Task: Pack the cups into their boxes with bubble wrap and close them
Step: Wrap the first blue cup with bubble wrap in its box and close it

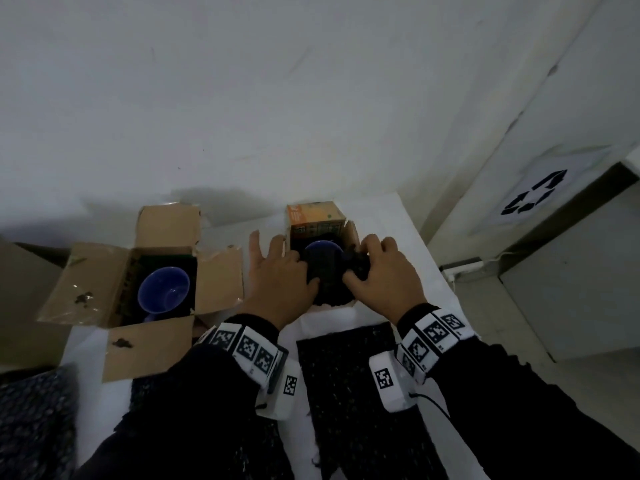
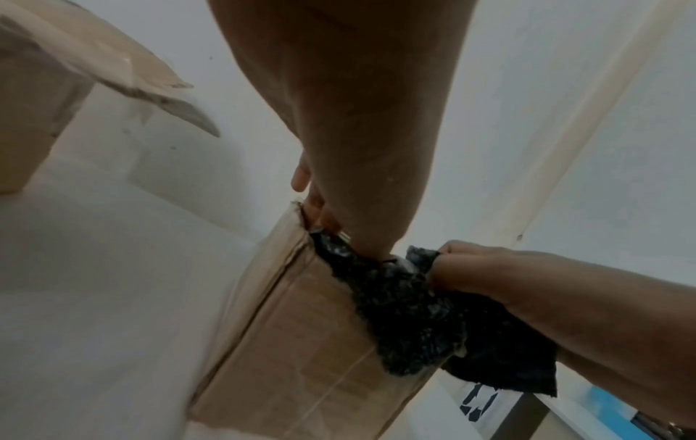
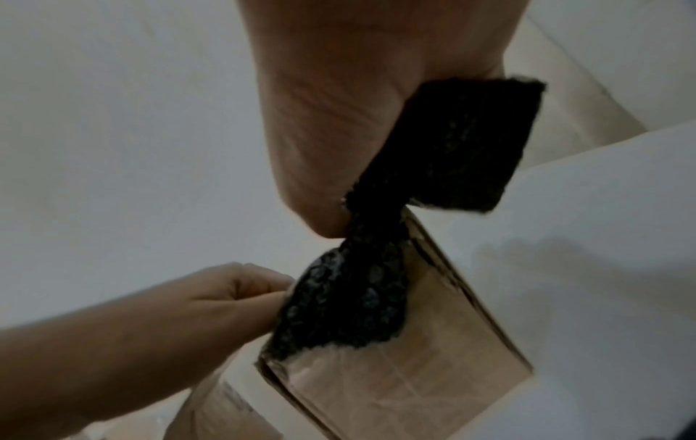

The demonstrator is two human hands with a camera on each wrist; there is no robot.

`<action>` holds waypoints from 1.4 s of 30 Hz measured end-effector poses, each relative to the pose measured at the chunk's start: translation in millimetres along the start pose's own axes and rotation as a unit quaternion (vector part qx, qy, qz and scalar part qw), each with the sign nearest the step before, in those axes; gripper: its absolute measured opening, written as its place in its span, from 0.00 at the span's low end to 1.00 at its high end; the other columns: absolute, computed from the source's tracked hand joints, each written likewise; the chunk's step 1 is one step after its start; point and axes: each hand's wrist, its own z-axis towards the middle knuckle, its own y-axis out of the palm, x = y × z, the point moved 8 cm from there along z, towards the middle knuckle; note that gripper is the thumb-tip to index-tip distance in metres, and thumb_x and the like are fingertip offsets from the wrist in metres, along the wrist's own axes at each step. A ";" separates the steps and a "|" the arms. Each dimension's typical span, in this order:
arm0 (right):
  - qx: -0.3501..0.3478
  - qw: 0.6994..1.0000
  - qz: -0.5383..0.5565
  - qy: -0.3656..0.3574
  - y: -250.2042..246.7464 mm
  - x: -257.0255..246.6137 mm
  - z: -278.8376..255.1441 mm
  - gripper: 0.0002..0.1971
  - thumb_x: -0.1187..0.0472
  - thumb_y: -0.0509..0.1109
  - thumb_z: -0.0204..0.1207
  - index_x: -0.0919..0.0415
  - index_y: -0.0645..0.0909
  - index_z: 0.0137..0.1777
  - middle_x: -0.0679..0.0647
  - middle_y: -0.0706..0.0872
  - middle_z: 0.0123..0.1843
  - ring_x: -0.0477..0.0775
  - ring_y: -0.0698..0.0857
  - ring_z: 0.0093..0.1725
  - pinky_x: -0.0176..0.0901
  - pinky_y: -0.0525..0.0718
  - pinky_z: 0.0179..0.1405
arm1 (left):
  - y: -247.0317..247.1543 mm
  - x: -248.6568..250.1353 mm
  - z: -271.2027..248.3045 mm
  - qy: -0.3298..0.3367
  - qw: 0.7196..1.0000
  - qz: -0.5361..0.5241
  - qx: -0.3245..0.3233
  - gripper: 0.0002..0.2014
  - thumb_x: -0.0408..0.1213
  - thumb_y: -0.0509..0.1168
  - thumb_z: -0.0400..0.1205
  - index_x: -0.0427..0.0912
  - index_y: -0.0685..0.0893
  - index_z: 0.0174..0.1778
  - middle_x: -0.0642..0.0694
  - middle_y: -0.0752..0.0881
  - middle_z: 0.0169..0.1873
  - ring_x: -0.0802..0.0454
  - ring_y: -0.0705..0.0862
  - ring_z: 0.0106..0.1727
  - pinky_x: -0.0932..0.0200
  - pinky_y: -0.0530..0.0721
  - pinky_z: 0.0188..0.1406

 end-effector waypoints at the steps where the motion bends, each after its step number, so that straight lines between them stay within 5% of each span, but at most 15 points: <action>1: -0.010 1.000 0.028 0.000 0.3 0.0 1.1 0.21 0.46 0.71 0.67 0.54 0.69 0.55 0.55 0.72 0.50 0.63 0.79 0.42 0.50 0.80 0.35 | -0.3 -0.2 0.1 -0.004 1.000 -0.003 -0.002 0.24 0.62 0.50 0.82 0.54 0.86 0.57 0.54 0.83 0.60 0.42 0.63 0.77 0.26 0.42 0.76; 4: 0.003 0.996 0.060 -0.072 -6.0 -19.9 3.2 0.20 0.64 0.73 0.64 0.54 0.72 0.54 0.53 0.72 0.52 0.58 0.78 0.40 0.48 0.80 0.34 | -0.8 -2.1 3.8 -0.027 0.999 -0.039 -0.004 0.27 0.60 0.56 0.81 0.54 0.72 0.75 0.50 0.83 0.61 0.39 0.64 0.74 0.28 0.47 0.74; 6: 0.013 0.991 0.083 -0.106 -11.3 -32.1 3.3 0.20 0.71 0.71 0.61 0.55 0.75 0.52 0.53 0.74 0.53 0.57 0.78 0.41 0.48 0.81 0.35 | 1.6 -5.4 9.5 -0.045 0.997 -0.060 -0.016 0.29 0.57 0.60 0.80 0.58 0.67 0.78 0.49 0.85 0.57 0.39 0.67 0.69 0.32 0.56 0.69; 10: 0.014 0.988 0.072 -0.137 -11.2 -36.8 0.5 0.17 0.76 0.68 0.61 0.57 0.77 0.47 0.54 0.76 0.52 0.60 0.79 0.40 0.52 0.82 0.35 | 2.8 -12.2 15.2 -0.067 0.996 -0.056 0.007 0.06 0.48 0.63 0.78 0.56 0.84 0.45 0.56 0.77 0.35 0.45 0.70 0.57 0.42 0.63 0.55; 16: 0.012 0.978 -0.037 -0.206 -2.8 -36.5 -3.3 0.11 0.69 0.64 0.63 0.58 0.81 0.44 0.53 0.83 0.46 0.61 0.77 0.41 0.47 0.72 0.36 | -9.6 -13.1 7.6 -0.058 0.994 -0.049 0.084 0.03 0.46 0.67 0.76 0.54 0.82 0.38 0.56 0.82 0.38 0.45 0.71 0.58 0.44 0.59 0.53; 20: -0.048 0.962 -0.103 -0.247 12.5 -45.5 -2.8 0.13 0.62 0.58 0.69 0.58 0.86 0.40 0.55 0.85 0.39 0.61 0.78 0.36 0.52 0.77 0.36 | -25.0 -4.5 5.0 0.002 0.991 -0.027 0.133 0.05 0.40 0.70 0.69 0.51 0.80 0.35 0.51 0.81 0.35 0.43 0.77 0.48 0.48 0.60 0.45; 25: -0.174 0.947 -0.095 -0.254 16.7 -53.1 -1.9 0.13 0.50 0.59 0.66 0.54 0.84 0.36 0.51 0.83 0.32 0.59 0.79 0.36 0.50 0.75 0.40 | -10.7 6.7 5.0 0.135 0.984 -0.048 0.103 0.15 0.39 0.65 0.78 0.57 0.82 0.59 0.52 0.85 0.43 0.46 0.80 0.46 0.48 0.65 0.48; 29: -0.115 0.947 -0.167 -0.250 11.4 -48.0 3.5 0.07 0.58 0.70 0.64 0.54 0.85 0.42 0.54 0.85 0.42 0.63 0.78 0.43 0.49 0.67 0.38 | -10.5 7.1 2.0 0.176 0.980 -0.054 0.078 0.25 0.51 0.44 0.81 0.49 0.88 0.44 0.48 0.84 0.42 0.47 0.77 0.46 0.49 0.67 0.47; 33: -0.094 0.948 -0.157 -0.262 15.6 -56.5 6.7 0.08 0.68 0.78 0.61 0.59 0.84 0.38 0.60 0.81 0.38 0.64 0.81 0.34 0.49 0.69 0.32 | -15.8 9.7 -4.0 0.214 0.968 -0.023 0.133 0.17 0.53 0.61 0.82 0.46 0.90 0.42 0.46 0.83 0.41 0.45 0.78 0.43 0.48 0.71 0.43; 35: -0.104 0.943 -0.163 -0.272 18.4 -59.5 2.9 0.07 0.67 0.77 0.61 0.59 0.85 0.39 0.59 0.82 0.37 0.64 0.81 0.30 0.50 0.75 0.31 | -12.5 14.9 -10.4 0.242 0.961 -0.033 0.127 0.14 0.48 0.59 0.81 0.47 0.88 0.47 0.46 0.84 0.40 0.45 0.80 0.40 0.51 0.72 0.41; 38: -0.141 0.942 -0.133 -0.275 19.2 -58.6 -4.4 0.11 0.54 0.64 0.68 0.59 0.83 0.42 0.57 0.82 0.37 0.63 0.82 0.32 0.53 0.81 0.37 | -4.6 20.1 -22.9 0.262 0.953 -0.085 0.127 0.19 0.47 0.50 0.83 0.46 0.82 0.61 0.49 0.85 0.34 0.45 0.83 0.33 0.52 0.76 0.41; 42: -0.124 0.922 -0.169 -0.324 17.3 -55.2 -14.3 0.21 0.39 0.59 0.71 0.53 0.85 0.47 0.50 0.86 0.36 0.56 0.85 0.37 0.56 0.78 0.60 | 6.2 20.9 -28.4 0.244 0.959 -0.068 0.127 0.22 0.58 0.52 0.84 0.50 0.86 0.54 0.50 0.89 0.41 0.47 0.86 0.47 0.47 0.70 0.65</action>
